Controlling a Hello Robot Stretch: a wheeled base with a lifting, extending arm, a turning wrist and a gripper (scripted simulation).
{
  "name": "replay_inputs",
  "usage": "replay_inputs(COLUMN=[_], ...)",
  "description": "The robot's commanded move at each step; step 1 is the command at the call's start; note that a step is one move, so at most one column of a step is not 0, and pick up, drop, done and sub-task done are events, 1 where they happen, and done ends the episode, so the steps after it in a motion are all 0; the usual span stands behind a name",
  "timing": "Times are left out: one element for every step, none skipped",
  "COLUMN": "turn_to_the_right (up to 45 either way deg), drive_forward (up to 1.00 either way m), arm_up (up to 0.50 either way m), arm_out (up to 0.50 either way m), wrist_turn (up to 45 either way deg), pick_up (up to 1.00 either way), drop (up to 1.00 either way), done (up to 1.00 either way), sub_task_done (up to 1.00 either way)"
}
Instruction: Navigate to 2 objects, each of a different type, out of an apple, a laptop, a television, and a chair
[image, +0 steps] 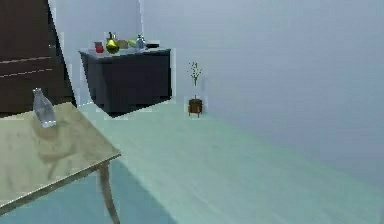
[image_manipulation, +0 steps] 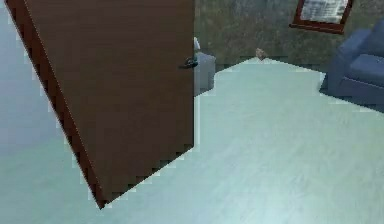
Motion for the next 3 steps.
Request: replay_inputs(turn_to_the_right=[-45.0,-27.0,0.0], drive_forward=[0.00,0.00,0.00], arm_up=[0.00,0.00,0.00], arm_out=[0.00,0.00,0.00], wrist_turn=[0.0,0.0,0.0], pick_up=[0.00,0.00,0.00], drop=[0.00,0.00,0.00], done=[0.00,0.00,0.00], sub_task_done=[0.00,0.00,1.00])
